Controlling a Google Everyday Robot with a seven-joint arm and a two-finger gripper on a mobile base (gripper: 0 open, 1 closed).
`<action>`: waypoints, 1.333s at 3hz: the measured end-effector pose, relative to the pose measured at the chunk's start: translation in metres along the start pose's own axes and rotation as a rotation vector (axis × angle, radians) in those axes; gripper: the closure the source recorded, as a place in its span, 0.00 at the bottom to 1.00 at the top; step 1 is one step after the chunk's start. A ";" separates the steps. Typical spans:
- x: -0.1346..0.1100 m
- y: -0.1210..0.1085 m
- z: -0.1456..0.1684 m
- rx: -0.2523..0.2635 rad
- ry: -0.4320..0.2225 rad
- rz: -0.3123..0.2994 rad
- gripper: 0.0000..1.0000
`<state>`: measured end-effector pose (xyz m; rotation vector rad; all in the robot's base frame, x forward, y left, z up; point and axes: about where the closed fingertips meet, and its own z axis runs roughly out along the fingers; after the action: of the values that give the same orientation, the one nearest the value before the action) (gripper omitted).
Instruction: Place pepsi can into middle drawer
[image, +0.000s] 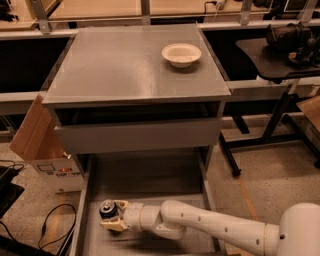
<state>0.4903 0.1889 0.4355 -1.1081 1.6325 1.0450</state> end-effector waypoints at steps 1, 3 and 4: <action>0.000 0.001 0.001 -0.002 0.000 0.000 0.00; -0.028 0.003 -0.005 -0.019 0.051 0.022 0.00; -0.063 0.023 -0.020 -0.073 0.134 0.150 0.00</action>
Offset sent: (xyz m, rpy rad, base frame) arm -0.0006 0.0012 0.0002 0.0009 0.0004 0.0021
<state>0.4778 0.1897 0.5041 -1.1387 1.8193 1.1558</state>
